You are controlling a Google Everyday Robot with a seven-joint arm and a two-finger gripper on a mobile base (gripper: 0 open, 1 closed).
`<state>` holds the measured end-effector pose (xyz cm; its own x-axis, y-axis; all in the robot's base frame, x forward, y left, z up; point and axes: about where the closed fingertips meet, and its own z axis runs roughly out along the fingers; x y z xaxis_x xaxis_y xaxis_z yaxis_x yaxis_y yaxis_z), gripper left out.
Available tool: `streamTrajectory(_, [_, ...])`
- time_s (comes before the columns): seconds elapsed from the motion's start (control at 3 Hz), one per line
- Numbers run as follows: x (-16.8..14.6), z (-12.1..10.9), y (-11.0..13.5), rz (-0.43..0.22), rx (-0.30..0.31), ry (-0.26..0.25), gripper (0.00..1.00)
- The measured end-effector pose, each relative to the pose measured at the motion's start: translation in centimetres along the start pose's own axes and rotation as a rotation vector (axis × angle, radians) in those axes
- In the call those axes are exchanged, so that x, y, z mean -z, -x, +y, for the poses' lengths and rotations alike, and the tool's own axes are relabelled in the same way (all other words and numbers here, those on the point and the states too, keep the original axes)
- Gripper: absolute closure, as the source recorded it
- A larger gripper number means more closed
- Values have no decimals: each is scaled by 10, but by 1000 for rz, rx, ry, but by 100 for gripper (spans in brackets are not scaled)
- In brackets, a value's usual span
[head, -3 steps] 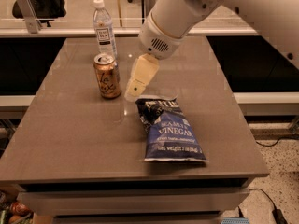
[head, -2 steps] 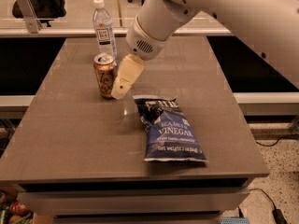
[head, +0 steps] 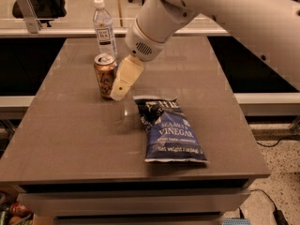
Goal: Knock orange can over
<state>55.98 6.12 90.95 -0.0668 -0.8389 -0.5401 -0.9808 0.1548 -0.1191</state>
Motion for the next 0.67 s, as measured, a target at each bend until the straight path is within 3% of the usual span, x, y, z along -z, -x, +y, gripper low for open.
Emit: streamTrajectory(0.67, [-32, -7, 13, -87, 52, 22, 0])
